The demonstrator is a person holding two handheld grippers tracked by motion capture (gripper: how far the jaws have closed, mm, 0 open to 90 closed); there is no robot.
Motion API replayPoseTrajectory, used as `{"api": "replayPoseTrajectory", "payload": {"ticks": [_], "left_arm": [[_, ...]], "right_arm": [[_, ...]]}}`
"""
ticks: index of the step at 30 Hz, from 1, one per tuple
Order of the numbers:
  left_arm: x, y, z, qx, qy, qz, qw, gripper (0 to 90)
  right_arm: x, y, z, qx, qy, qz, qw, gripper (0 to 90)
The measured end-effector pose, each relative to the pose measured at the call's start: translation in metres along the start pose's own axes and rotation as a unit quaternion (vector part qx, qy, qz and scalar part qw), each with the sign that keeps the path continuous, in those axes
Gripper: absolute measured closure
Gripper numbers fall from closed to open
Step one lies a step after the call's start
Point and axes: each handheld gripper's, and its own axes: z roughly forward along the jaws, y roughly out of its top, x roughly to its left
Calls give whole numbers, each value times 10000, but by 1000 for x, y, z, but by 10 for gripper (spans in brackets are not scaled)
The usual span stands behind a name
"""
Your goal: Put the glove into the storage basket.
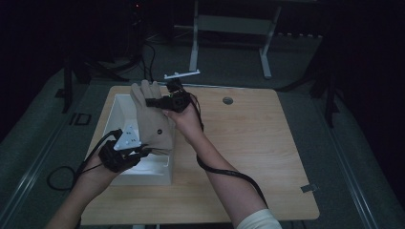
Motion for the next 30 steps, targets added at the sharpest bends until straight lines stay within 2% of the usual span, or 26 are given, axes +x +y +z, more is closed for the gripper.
{"api": "replayPoseTrajectory", "payload": {"ticks": [4, 9, 13, 14, 15, 18, 20, 24, 27, 28, 29, 30], "left_arm": [[5, -13, 2, 81, 25, -173, 9998, 819], [8, -28, 12, 216, 80, -394, 9990, 818], [9, -37, 23, 293, 33, -616, 9977, 818], [9, -37, 23, 293, 33, -616, 9977, 818], [9, -41, 28, 301, 20, -761, 9966, 818], [8, -48, 38, 315, -36, -936, 9951, 817], [6, -52, 44, 344, -68, -979, 9946, 816], [5, -59, 54, 317, -117, -1062, 9938, 816], [7, -61, 58, 306, -177, -1094, 9934, 815], [8, -61, 60, 306, -179, -1105, 9932, 814], [8, -61, 62, 327, -205, -1118, 9930, 811], [9, -62, 64, 384, -251, -1118, 9927, 811]], "right_arm": [[1, -4, 18, 127, -11, 35, 9999, 688], [-3, -11, 38, 316, -67, 66, 9995, 687], [-6, -17, 50, 490, -133, 63, 9987, 687], [-6, -17, 50, 490, -133, 63, 9987, 687], [-7, -20, 56, 627, -186, 35, 9979, 683], [-7, -22, 59, 710, -221, 21, 9972, 681], [-8, -26, 65, 903, -294, -24, 9955, 673], [-10, -29, 68, 1059, -405, -95, 9935, 672], [-10, -29, 68, 1065, -398, -99, 9935, 669], [-9, -28, 70, 1158, -490, -218, 9918, 645], [-9, -28, 71, 1212, -515, -235, 9910, 603], [-9, -28, 71, 1212, -515, -235, 9910, 603]]}}
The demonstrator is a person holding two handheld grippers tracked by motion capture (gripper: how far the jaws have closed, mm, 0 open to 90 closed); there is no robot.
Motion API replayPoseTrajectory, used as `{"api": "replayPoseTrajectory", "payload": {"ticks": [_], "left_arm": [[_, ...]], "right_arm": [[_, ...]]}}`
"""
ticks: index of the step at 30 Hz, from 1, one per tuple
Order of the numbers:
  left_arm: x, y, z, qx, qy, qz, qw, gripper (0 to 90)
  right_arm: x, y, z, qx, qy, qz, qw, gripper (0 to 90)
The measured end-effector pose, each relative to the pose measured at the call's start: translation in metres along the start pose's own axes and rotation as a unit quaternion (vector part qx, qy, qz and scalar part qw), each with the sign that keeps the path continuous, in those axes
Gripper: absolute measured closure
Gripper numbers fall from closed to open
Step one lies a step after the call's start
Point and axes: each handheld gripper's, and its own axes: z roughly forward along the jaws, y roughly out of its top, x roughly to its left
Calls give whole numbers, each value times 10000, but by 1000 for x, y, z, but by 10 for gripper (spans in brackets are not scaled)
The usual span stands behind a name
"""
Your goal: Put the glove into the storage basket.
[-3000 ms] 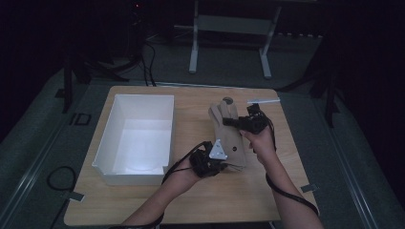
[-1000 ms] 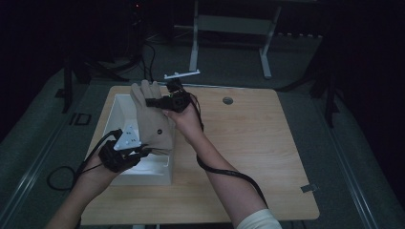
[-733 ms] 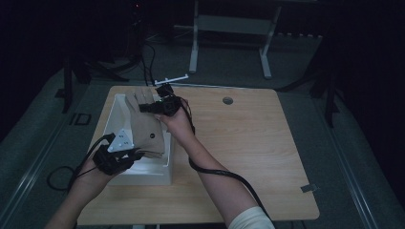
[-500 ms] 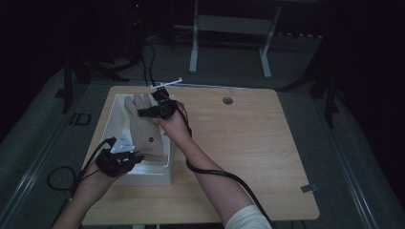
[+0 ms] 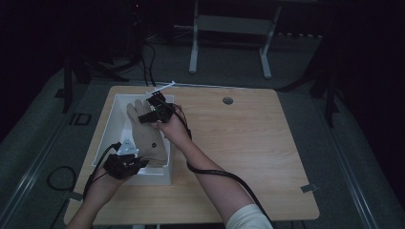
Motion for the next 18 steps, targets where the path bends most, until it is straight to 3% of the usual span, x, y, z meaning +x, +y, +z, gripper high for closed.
{"api": "replayPoseTrajectory", "payload": {"ticks": [3, 5, 8, 11, 12, 13, 14, 16, 17, 18], "left_arm": [[3, -2, 13, 224, 39, -42, 9997, 801], [6, -3, 21, 403, 115, -130, 9990, 799], [11, -2, 22, 490, -88, -356, 9981, 780], [8, 0, 24, 578, -120, -389, 9975, 620], [7, 1, 23, 535, -80, -361, 9979, 564], [5, 2, 21, 456, -56, -375, 9982, 564], [5, 4, 14, 279, 10, -463, 9985, 470], [5, 5, 10, 166, 62, -518, 9985, 454], [6, 6, 6, 45, 95, -593, 9982, 369], [6, 8, 1, -78, 101, -690, 9975, 369]], "right_arm": [[-3, 0, -2, 17, -197, 21, 9998, 433], [-5, 0, -3, -21, -189, 69, 9998, 427], [-4, 0, -9, -104, -192, 52, 9997, 377], [-2, -1, -14, -171, -117, -12, 9998, 340], [2, -1, -17, -204, -74, -75, 9997, 324], [2, -1, -17, -204, -74, -75, 9997, 324], [5, -2, -20, -242, -6, -152, 9996, 296], [6, -2, -22, -281, -1, -200, 9994, 291], [9, -4, -26, -370, 57, -246, 9990, 239], [9, -4, -26, -370, 57, -246, 9990, 239]]}}
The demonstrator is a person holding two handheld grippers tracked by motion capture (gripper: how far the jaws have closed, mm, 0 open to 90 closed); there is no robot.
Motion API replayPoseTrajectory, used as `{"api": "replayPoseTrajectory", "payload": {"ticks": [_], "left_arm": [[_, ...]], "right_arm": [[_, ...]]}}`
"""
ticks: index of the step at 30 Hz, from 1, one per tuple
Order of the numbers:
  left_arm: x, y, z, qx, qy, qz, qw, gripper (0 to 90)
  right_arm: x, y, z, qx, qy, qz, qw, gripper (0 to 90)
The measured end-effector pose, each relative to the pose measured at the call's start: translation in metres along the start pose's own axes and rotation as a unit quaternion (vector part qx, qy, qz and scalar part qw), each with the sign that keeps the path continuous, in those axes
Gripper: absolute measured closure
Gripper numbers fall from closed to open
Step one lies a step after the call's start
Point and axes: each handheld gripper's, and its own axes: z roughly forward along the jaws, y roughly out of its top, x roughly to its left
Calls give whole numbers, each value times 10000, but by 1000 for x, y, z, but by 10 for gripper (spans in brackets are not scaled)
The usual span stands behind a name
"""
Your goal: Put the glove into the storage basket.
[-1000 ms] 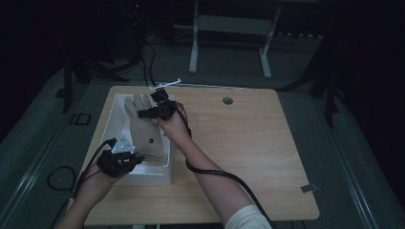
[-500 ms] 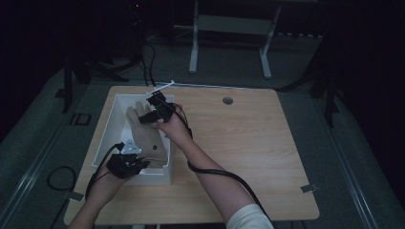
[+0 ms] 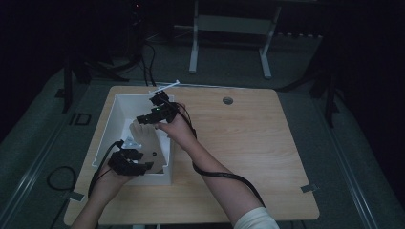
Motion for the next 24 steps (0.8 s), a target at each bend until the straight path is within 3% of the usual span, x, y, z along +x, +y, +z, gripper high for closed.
{"api": "replayPoseTrajectory", "payload": {"ticks": [3, 4, 10, 17, 24], "left_arm": [[1, 3, -13, -328, -64, -187, 9993, 230], [0, 4, -16, -419, 26, -226, 9989, 177], [-1, 6, -31, -998, 100, -425, 9940, 161], [-14, 11, -33, -1164, 121, -356, 9925, 161], [-30, 21, -38, -1209, -23, -223, 9924, 160]], "right_arm": [[2, -2, -6, -44, 177, -101, 9998, 175], [3, -2, -8, -56, 197, -153, 9997, 172], [3, -6, -23, -153, 161, -271, 9994, 157], [-2, -15, -39, -172, 105, -375, 9991, 161], [-4, -30, -66, -177, 67, -657, 9977, 162]]}}
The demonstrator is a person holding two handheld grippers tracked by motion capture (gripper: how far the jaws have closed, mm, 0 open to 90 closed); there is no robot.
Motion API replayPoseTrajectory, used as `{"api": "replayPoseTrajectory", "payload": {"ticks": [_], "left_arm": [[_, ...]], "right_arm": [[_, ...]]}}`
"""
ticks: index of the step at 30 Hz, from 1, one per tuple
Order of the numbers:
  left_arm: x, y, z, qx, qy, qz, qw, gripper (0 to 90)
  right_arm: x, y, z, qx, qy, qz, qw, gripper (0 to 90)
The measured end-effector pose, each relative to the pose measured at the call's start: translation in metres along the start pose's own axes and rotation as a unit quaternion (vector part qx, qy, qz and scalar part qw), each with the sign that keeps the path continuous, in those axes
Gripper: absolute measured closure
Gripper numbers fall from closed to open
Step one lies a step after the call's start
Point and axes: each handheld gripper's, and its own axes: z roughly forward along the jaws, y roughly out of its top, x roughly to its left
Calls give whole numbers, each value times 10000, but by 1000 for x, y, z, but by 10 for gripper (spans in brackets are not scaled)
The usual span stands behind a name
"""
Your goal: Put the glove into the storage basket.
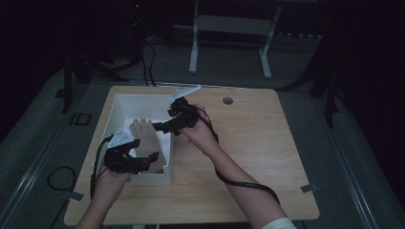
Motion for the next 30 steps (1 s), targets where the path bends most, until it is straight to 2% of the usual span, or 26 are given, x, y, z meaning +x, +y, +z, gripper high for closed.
{"api": "replayPoseTrajectory", "payload": {"ticks": [1, 7, 8, 11, 16, 19, 22, 25, 30], "left_arm": [[-4, 3, 0, -19, -13, 32, 10000, 161], [-21, 15, 1, -114, -213, 151, 9996, 161], [-21, 15, 1, -114, -213, 151, 9996, 161], [-35, 23, 3, -157, -371, 267, 9988, 160], [-53, 32, 9, -154, -570, 430, 9973, 161], [-62, 35, 12, -181, -670, 518, 9962, 160], [-75, 36, 16, -187, -858, 610, 9943, 160], [-88, 36, 20, -130, -1016, 796, 9915, 160], [-107, 33, 33, -13, -1276, 942, 9873, 160]], "right_arm": [[0, 0, 0, 0, 0, 0, 10000, 162], [-3, -11, -31, -113, -46, -77, 9999, 162], [-3, -11, -31, -113, -46, -77, 9999, 162], [-10, -20, -56, -179, -186, -94, 9996, 162], [-18, -33, -85, -283, -329, -39, 9991, 162], [-23, -44, -96, -332, -310, 76, 9989, 164], [-27, -57, -102, -385, -291, 150, 9987, 164], [-32, -74, -106, -364, -270, 205, 9988, 164], [-41, -97, -110, -253, -345, 291, 9987, 174]]}}
